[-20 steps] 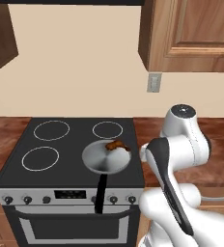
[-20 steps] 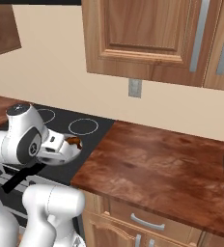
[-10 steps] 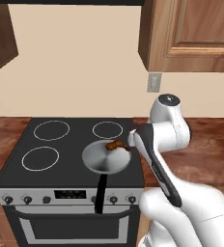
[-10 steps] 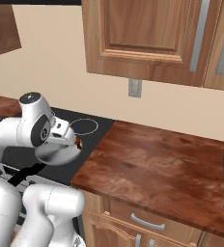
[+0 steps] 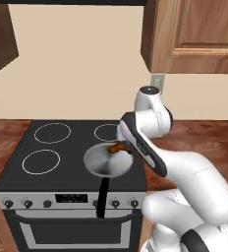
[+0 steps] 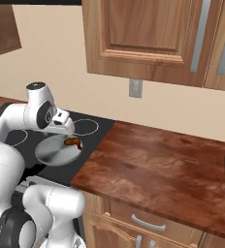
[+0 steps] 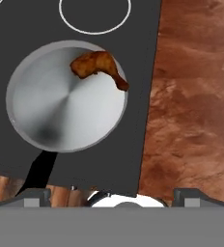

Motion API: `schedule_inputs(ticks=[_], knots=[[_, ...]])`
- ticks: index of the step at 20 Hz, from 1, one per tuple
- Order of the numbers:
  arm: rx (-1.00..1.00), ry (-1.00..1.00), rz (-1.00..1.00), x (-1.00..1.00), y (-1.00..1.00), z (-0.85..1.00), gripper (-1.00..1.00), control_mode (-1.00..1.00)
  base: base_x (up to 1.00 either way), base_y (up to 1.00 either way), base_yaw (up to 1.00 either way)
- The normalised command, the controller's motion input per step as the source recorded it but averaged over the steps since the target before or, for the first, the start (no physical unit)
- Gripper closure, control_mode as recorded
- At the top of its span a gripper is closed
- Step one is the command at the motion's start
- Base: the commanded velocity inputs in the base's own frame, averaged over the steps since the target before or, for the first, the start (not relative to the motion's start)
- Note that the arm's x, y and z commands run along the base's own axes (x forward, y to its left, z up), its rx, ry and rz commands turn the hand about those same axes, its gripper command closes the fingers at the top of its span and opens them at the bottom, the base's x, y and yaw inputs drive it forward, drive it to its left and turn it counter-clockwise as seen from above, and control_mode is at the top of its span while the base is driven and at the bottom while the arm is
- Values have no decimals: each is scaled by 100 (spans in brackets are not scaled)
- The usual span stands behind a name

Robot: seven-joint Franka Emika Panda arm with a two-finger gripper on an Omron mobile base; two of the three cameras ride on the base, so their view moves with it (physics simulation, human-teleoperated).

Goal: Take the chicken drumsticks from the pan and place one on each plate on the dining counter.

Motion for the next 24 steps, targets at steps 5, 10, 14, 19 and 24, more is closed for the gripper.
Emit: schedule_inputs(ticks=[5,10,14,19,24], knots=[[-5,9,12,39,1,-24,-100,-100,0,0,0],[-10,1,22,26,-1,-32,-100,-100,0,0,0],[-7,0,21,24,0,-30,-100,-100,0,0,0],[0,-4,15,17,0,-30,-100,-100,0,0,0],[0,-1,14,23,0,-23,-100,-100,0,0,0]])
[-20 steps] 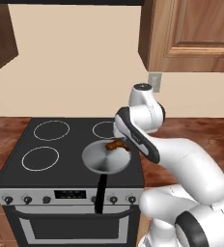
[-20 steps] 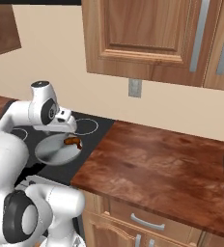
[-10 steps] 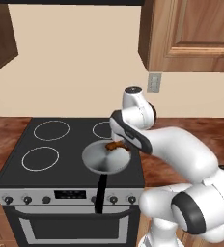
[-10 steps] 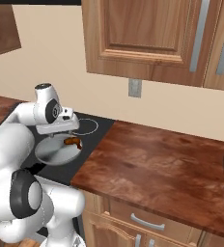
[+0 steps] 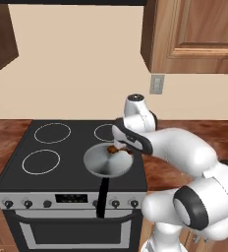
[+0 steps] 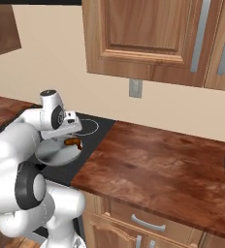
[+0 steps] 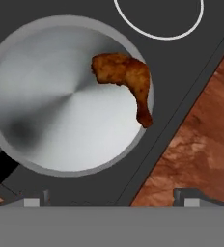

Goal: Take the chicken drumsticks from the pan and place one on each plate on the dining counter.

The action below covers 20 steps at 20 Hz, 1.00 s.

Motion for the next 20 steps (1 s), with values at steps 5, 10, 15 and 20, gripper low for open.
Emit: schedule_inputs(ticks=[5,10,15,20], knots=[[-2,0,6,33,0,-19,-100,-100,0,0,0],[-8,0,0,28,0,-19,-100,-100,0,0,0],[-10,0,0,23,4,-24,-100,-100,0,0,0],[-1,-1,0,22,2,-19,-100,-100,0,0,0]])
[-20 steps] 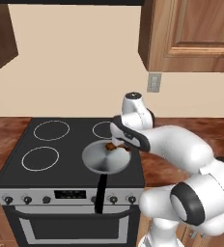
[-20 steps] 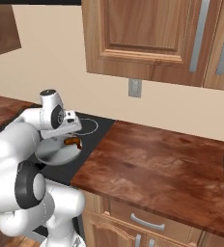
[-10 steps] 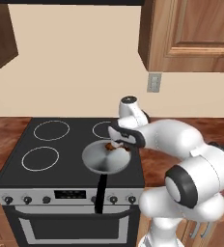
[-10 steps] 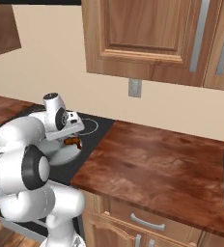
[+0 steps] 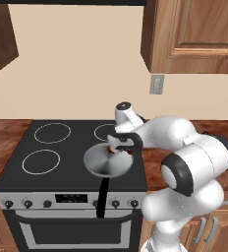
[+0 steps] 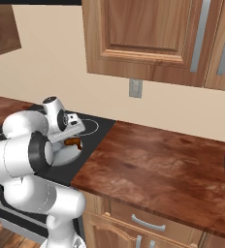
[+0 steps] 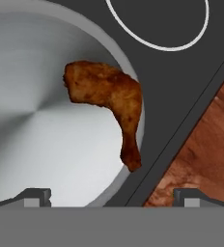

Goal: Take the chicken drumsticks from the pan and place one on each plate on the dining counter.

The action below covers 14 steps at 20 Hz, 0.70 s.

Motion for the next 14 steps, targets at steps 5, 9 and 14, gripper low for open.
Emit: schedule_inputs(ticks=[5,9,14], knots=[[0,-3,0,18,0,-17,-100,-100,0,0,0],[0,-1,0,25,0,-19,-100,-100,0,0,0],[0,0,0,24,0,-20,-100,-100,0,0,0]])
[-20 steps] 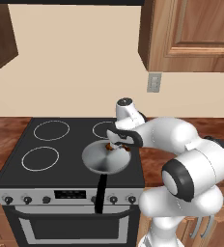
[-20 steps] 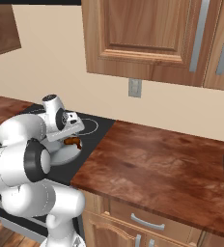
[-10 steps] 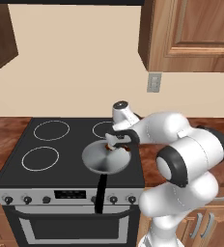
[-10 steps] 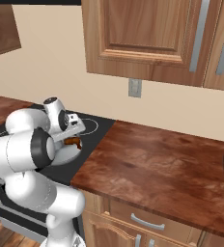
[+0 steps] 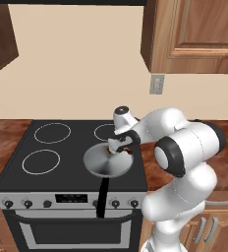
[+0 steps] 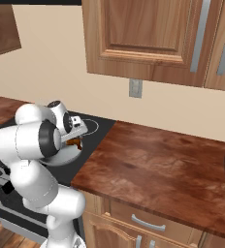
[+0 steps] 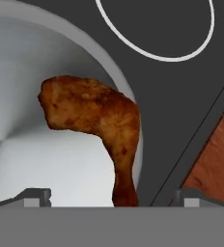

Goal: Take the chicken drumsticks from the pan and place one on each plate on the dining counter.

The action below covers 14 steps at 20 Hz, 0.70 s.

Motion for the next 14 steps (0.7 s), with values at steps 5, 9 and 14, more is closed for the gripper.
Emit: schedule_inputs(ticks=[5,9,14], knots=[[0,0,0,19,0,-17,-100,-100,0,0,0],[-1,0,0,11,4,-17,-100,-100,0,0,0],[-3,-2,0,6,8,-16,-100,-100,0,0,0]])
